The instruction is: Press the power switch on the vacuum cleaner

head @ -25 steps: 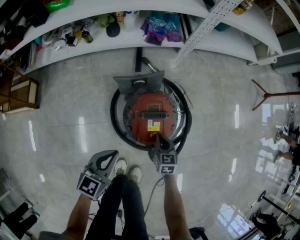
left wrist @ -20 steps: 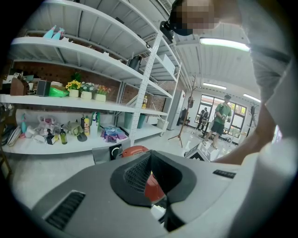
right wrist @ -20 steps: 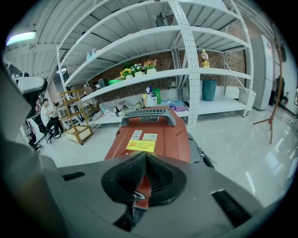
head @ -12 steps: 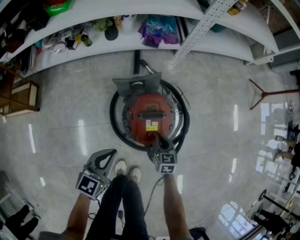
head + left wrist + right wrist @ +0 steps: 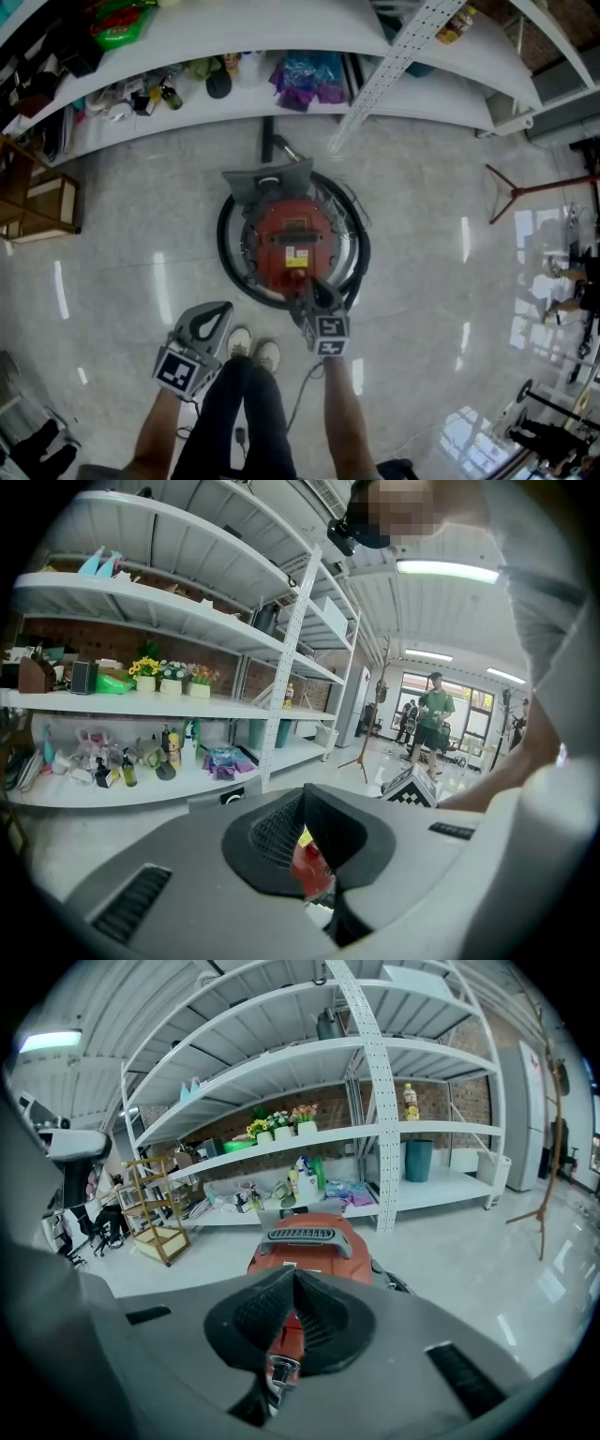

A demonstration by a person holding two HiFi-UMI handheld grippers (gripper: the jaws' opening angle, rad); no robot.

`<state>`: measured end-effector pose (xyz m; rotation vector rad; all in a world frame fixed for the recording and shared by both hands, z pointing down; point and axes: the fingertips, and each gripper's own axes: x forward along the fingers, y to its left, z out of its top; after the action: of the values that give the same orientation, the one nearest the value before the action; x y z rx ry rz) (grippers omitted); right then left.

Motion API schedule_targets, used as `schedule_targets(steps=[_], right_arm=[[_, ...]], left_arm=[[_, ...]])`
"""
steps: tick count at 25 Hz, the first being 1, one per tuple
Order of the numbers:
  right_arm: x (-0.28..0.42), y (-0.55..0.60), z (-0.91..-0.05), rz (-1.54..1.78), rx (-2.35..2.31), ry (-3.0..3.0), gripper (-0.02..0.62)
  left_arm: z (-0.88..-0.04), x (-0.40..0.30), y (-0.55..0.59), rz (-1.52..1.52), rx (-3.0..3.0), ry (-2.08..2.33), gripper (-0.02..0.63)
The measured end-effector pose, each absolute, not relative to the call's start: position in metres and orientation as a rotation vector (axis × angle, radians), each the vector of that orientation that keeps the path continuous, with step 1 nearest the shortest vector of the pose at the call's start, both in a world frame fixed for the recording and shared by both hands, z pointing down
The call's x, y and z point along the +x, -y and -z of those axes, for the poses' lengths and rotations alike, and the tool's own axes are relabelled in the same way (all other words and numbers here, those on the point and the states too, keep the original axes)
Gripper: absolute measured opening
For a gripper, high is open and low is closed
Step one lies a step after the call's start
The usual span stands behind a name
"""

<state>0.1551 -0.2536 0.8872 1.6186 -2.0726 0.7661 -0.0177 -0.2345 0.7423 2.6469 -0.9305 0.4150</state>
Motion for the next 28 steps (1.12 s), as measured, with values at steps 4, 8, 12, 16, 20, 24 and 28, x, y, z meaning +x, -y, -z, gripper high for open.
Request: schedule_targets(steps=[4,8,12,16,20,24,28], right_arm=[[0.153,0.248,-0.863,-0.747,1.635,2.093,0.003],[0.151,0.245,-0.829,-0.726,1.658,2.118,0.003],[0.151,0.244,-0.789,-0.684,1.683,2.146,0.003],[0.151,0.242,-0.753,-0.650,1.710,2.166,0.003],[0.150,0.238,-0.719,-0.615,1.736,2.188,0.002],[0.148,0.232,-0.681,-0.584,1.750,2.213,0.002],[0.149,0.229,-0.646,-0.568,1.785,2.221,0.002]], left_arm=[[-0.725,-0.018,0.234,-0.417,2.664,0.935,0.008],[-0.704,-0.015,0.232,-0.423,2.690,0.938,0.008],[-0.675,-0.011,0.230,-0.420,2.710,0.937,0.008],[-0.646,-0.008,0.229,-0.401,2.741,0.937,0.008],[-0.620,-0.006,0.229,-0.377,2.768,0.945,0.008],[-0.589,-0.009,0.235,-0.369,2.792,0.968,0.008],[-0.559,-0.011,0.238,-0.359,2.823,0.995,0.008]])
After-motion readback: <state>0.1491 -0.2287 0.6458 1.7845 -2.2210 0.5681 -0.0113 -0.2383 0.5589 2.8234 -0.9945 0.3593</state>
